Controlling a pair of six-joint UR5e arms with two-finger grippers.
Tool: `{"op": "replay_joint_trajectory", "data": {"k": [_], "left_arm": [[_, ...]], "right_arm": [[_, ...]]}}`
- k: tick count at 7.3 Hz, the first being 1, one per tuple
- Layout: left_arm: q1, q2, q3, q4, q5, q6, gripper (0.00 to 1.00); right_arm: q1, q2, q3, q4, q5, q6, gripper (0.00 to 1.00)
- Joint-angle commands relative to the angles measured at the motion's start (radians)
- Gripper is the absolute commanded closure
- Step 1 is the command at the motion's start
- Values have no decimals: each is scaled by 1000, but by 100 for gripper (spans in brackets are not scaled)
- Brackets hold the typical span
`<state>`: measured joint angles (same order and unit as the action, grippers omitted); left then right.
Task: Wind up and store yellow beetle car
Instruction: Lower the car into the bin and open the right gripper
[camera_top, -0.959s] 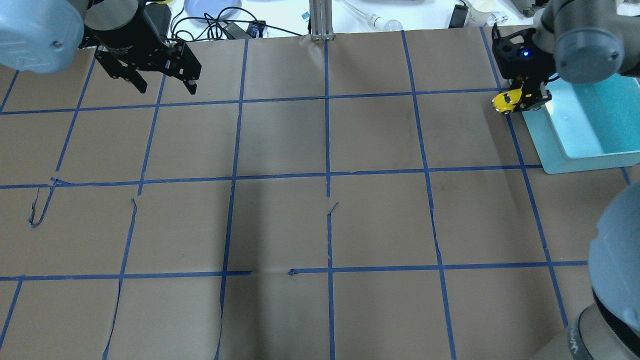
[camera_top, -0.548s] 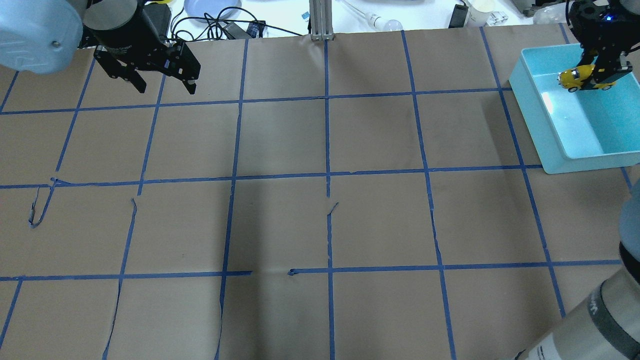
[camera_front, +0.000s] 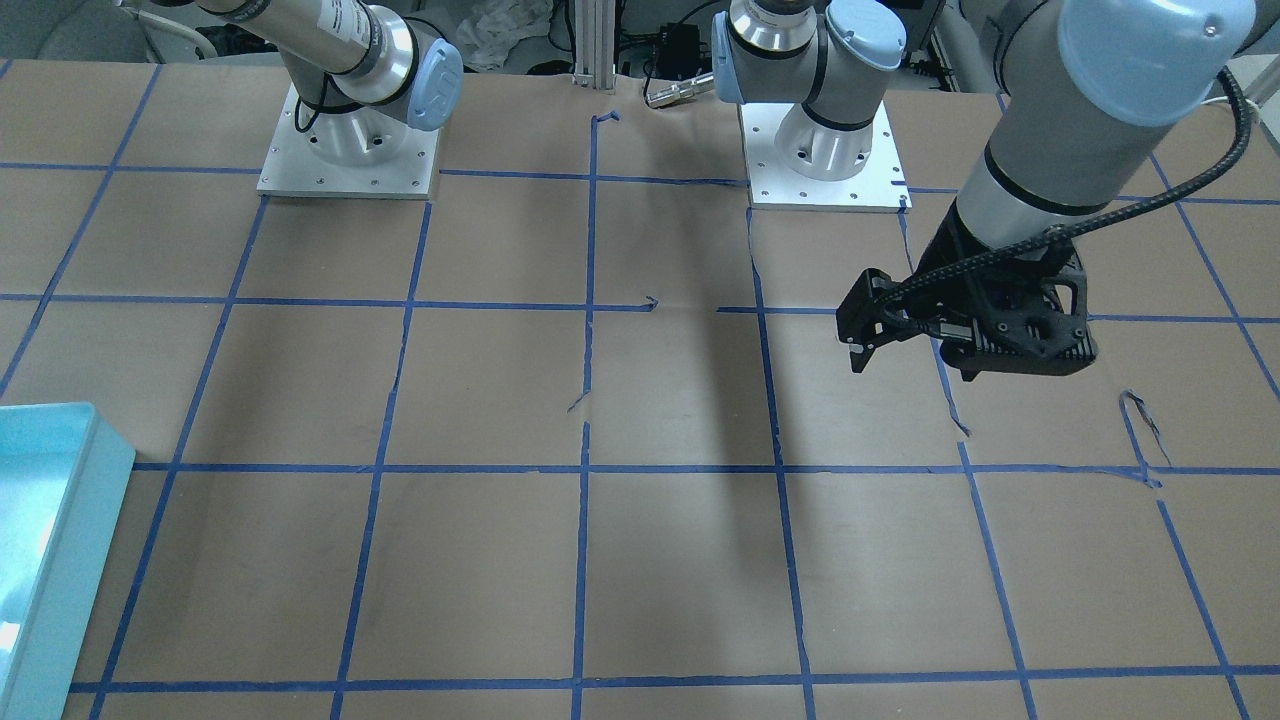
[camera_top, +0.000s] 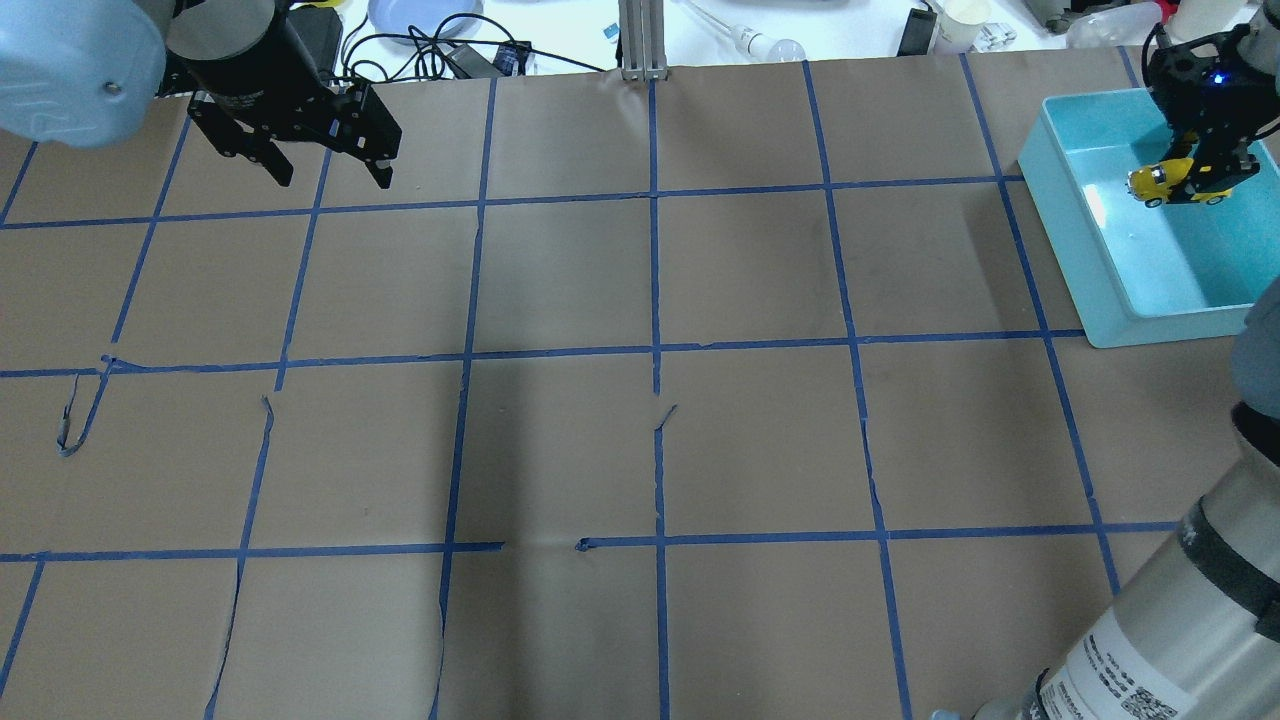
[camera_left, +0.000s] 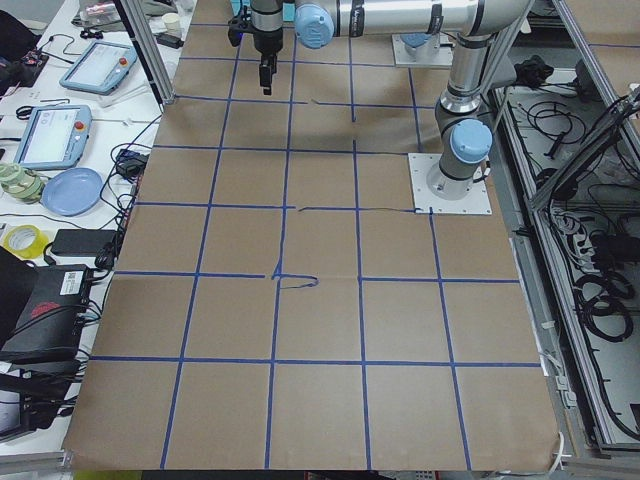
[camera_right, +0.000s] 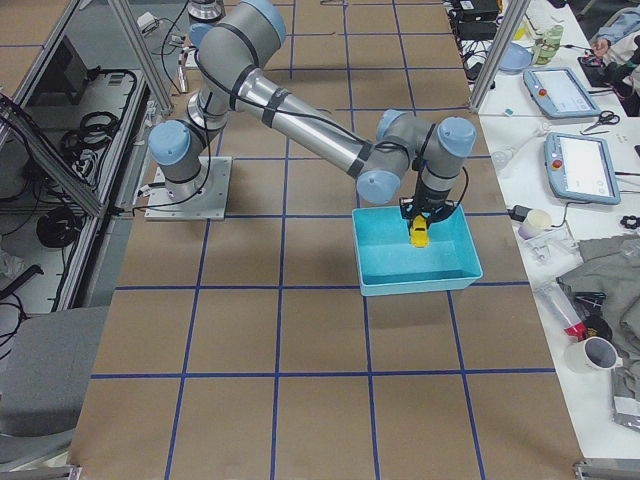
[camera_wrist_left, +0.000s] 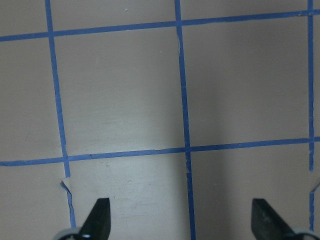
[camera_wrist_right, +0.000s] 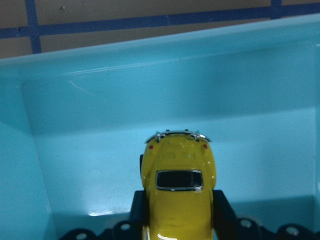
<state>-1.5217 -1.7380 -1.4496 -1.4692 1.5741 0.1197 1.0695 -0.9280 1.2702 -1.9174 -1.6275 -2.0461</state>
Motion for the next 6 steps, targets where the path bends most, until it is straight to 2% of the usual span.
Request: {"op": "replay_joint_trajectory", "data": {"k": [1, 3, 4, 5, 6], "left_arm": [[0, 0, 0, 0, 0, 0, 0], [0, 0, 0, 0, 0, 0, 0], [0, 1, 0, 1, 0, 0, 0], [0, 0, 2, 1, 0, 0, 0], [0, 1, 0, 1, 0, 0, 0]], "right_arm": [[-14, 8, 105, -145, 38, -124, 100], [-22, 6, 132, -175, 35, -137, 99], [-28, 6, 133, -172, 41, -138, 29], [-28, -1, 132, -164, 35, -125, 0], [-26, -30, 118, -132, 31, -82, 0]]}}
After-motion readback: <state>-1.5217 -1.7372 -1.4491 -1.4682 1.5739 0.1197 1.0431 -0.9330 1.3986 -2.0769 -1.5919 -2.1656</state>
